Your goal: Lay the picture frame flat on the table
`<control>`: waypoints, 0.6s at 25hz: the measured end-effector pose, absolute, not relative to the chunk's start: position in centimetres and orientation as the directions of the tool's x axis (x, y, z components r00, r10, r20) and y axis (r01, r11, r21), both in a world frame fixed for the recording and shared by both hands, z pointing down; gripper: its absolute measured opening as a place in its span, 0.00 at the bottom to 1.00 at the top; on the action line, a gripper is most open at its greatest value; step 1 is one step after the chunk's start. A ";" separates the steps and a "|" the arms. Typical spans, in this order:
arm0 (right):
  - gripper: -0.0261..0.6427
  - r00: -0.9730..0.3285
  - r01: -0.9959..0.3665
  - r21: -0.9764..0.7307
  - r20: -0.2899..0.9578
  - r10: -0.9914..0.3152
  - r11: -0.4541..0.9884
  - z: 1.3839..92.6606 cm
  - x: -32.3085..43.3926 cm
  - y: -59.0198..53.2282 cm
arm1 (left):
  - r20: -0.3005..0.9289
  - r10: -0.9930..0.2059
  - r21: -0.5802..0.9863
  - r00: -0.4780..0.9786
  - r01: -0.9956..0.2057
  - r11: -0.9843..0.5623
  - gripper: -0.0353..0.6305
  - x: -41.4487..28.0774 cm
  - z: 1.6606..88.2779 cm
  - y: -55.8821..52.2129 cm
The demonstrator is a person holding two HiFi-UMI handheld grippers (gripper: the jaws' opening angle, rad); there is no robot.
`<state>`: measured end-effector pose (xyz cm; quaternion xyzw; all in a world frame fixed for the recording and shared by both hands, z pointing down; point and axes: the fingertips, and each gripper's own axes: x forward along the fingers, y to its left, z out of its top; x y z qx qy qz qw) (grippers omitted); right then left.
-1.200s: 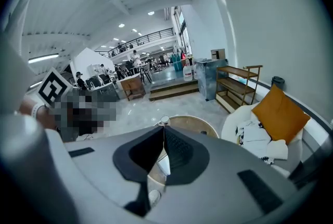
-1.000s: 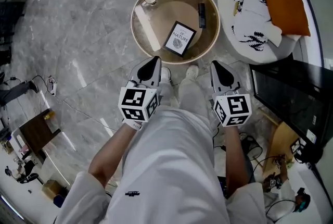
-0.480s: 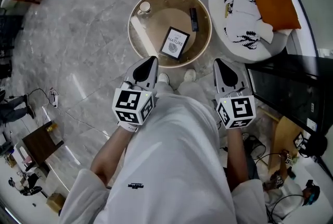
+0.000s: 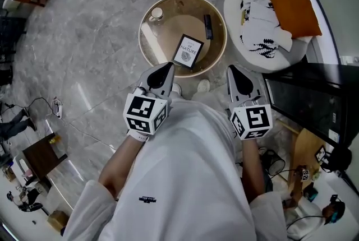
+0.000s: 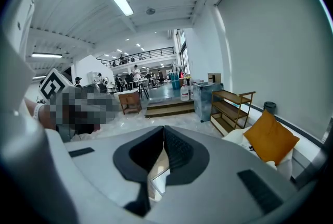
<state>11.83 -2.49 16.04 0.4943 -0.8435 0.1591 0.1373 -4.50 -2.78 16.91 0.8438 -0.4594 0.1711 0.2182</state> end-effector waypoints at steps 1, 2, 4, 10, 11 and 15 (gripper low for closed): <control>0.05 -0.481 -0.874 -0.141 0.382 -0.789 0.465 15.9 11.6 -2.5 | 0.488 -0.701 0.209 0.521 -0.849 -0.486 0.06 -4.6 16.8 -2.8; 0.05 -0.492 -0.869 -0.155 0.373 -0.787 0.470 15.7 11.5 -2.5 | 0.487 -0.699 0.210 0.524 -0.847 -0.488 0.06 -4.6 16.8 -2.9; 0.05 -0.508 -0.861 -0.181 0.352 -0.786 0.475 15.1 11.1 -2.4 | 0.488 -0.694 0.215 0.529 -0.844 -0.492 0.06 -4.8 16.8 -2.9; 0.05 -0.482 -0.874 -0.134 0.349 -0.803 0.467 14.7 10.9 -2.5 | 0.485 -0.689 0.227 0.539 -0.838 -0.496 0.06 -4.9 16.5 -2.8; 0.05 -0.478 -0.876 -0.129 0.350 -0.806 0.464 14.6 10.8 -2.5 | 0.482 -0.688 0.227 0.542 -0.836 -0.499 0.06 -4.9 16.4 -2.8; 0.05 -0.474 -0.878 -0.124 0.359 -0.804 0.462 14.8 10.5 -2.3 | 0.475 -0.688 0.235 0.548 -0.833 -0.501 0.06 -5.2 16.5 -2.8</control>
